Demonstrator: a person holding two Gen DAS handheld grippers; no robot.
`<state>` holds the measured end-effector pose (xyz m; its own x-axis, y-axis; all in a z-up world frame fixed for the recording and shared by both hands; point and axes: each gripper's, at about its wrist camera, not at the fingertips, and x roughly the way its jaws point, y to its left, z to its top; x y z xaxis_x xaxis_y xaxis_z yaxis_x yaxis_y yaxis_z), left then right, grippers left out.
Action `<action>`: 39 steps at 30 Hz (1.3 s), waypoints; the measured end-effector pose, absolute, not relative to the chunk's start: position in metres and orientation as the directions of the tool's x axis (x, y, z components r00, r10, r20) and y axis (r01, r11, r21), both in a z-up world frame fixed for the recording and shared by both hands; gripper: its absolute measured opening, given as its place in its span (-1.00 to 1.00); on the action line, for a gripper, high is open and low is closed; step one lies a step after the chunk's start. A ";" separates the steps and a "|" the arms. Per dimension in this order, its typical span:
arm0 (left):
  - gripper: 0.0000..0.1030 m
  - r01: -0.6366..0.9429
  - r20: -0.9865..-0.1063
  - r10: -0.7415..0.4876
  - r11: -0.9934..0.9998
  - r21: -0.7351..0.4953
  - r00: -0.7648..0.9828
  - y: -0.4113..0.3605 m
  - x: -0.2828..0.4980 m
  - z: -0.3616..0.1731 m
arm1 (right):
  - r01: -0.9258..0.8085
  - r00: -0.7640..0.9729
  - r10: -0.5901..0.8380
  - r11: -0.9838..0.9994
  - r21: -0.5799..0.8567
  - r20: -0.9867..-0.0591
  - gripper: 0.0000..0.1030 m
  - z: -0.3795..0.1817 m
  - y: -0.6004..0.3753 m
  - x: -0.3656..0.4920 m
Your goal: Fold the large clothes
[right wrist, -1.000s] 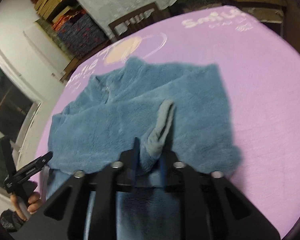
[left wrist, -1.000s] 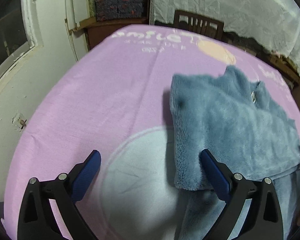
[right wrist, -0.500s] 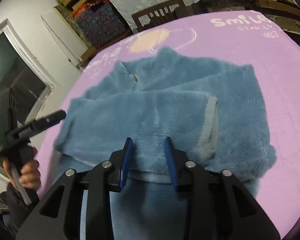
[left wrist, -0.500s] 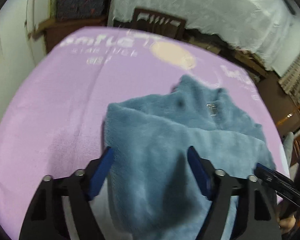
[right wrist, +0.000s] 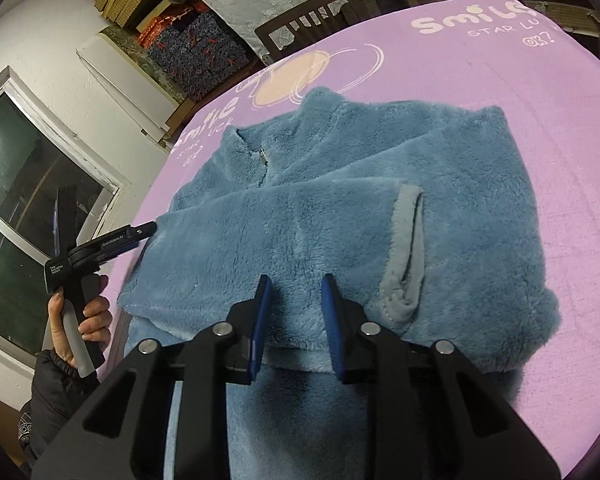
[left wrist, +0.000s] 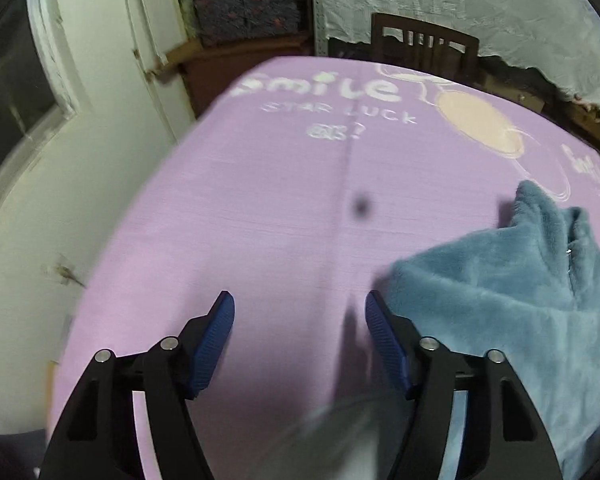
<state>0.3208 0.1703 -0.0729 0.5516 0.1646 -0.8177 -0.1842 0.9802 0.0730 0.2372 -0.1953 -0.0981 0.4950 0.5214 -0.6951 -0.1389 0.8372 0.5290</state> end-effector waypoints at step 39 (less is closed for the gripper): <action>0.56 0.155 -0.764 -0.229 0.973 -0.169 0.603 0.072 0.250 -0.041 | -0.159 0.546 0.604 0.755 0.636 -0.580 -0.45 -0.069 -0.204 0.236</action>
<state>0.2495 0.0724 -0.0412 0.6034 -0.2287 -0.7640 0.1547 0.9734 -0.1691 0.2361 -0.2035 -0.0690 0.5459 0.6045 -0.5802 -0.1593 0.7547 0.6364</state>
